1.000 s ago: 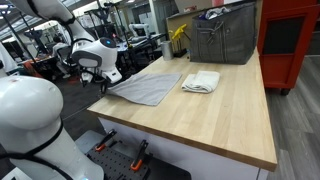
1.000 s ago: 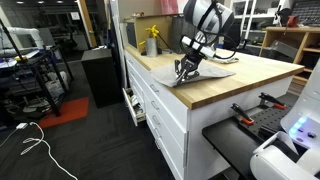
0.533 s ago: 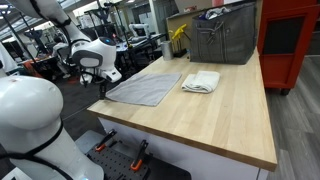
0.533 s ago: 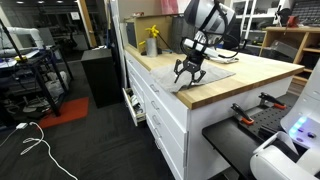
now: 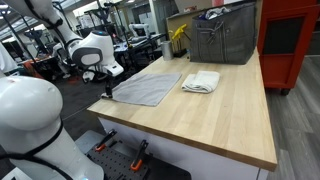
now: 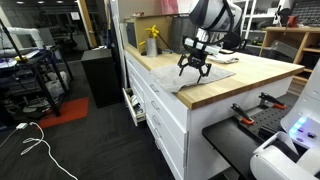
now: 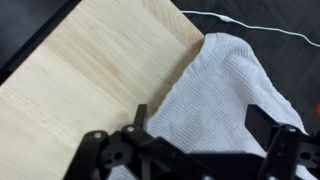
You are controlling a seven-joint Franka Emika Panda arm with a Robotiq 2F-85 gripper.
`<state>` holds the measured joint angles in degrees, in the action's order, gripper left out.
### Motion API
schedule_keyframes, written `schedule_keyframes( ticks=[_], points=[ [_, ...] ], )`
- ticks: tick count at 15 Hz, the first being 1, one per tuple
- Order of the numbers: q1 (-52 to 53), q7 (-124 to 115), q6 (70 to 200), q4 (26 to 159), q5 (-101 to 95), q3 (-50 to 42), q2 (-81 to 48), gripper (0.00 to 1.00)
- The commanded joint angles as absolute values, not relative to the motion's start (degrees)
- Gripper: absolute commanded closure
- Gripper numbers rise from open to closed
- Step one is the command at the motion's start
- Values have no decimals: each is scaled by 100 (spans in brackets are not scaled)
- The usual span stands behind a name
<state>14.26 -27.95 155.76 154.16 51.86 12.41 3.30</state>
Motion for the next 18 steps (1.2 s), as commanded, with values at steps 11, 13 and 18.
schedule_keyframes(
  ticks=[11, 13, 18],
  points=[
    [193, -7254, 15620, 15335, 685, 1423, 1054, 100],
    [-62, -7875, 15491, 15035, -238, 1492, 883, 100],
    [-126, -8506, 14938, 14185, -1337, 1311, 252, 100]
  ],
)
